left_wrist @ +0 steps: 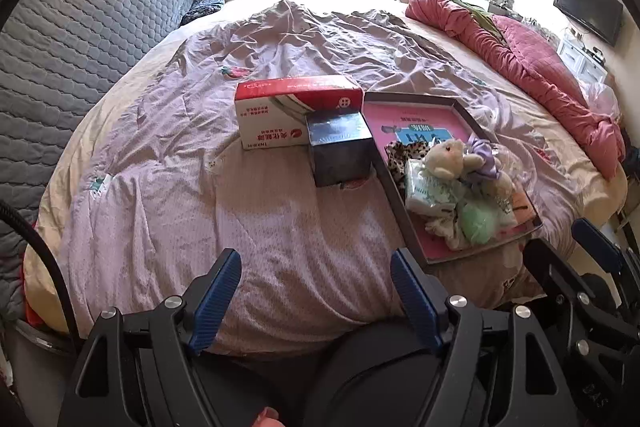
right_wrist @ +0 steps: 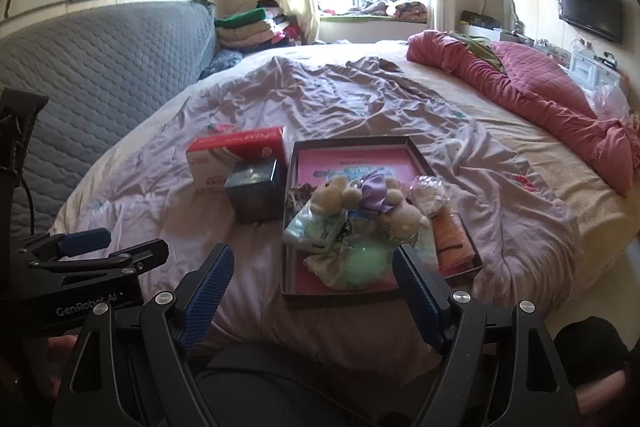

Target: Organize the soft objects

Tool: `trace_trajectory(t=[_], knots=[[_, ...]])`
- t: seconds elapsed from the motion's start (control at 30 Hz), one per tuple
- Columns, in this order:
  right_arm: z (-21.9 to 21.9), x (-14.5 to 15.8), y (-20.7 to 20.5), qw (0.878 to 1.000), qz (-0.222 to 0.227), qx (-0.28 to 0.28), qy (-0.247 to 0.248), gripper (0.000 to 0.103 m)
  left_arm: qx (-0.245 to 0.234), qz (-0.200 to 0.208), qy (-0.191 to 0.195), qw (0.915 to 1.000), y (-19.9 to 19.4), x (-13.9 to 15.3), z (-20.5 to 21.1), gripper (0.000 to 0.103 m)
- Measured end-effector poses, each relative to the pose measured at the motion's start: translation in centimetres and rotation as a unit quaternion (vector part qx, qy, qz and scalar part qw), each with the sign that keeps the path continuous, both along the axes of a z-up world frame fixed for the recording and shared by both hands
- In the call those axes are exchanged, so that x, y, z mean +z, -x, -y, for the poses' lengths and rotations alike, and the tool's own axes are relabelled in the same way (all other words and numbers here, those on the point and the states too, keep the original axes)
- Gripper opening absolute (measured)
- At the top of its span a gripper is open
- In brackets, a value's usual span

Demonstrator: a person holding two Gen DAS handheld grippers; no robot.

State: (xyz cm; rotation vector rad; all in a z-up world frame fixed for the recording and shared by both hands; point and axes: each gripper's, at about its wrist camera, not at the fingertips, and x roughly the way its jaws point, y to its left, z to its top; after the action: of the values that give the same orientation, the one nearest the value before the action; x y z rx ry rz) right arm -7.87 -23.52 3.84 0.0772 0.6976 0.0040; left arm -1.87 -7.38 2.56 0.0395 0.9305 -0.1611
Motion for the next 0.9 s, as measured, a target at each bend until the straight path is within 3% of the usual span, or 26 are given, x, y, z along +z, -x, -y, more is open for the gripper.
trace_trajectory(t=[0.9], knots=[[-0.2, -2.1, -0.1, 1.0, -0.021, 0.003, -0.003, 0.083, -0.01, -0.021, -0.004, 0.9997, 0.3, -2.1, 0.6, 0.076]])
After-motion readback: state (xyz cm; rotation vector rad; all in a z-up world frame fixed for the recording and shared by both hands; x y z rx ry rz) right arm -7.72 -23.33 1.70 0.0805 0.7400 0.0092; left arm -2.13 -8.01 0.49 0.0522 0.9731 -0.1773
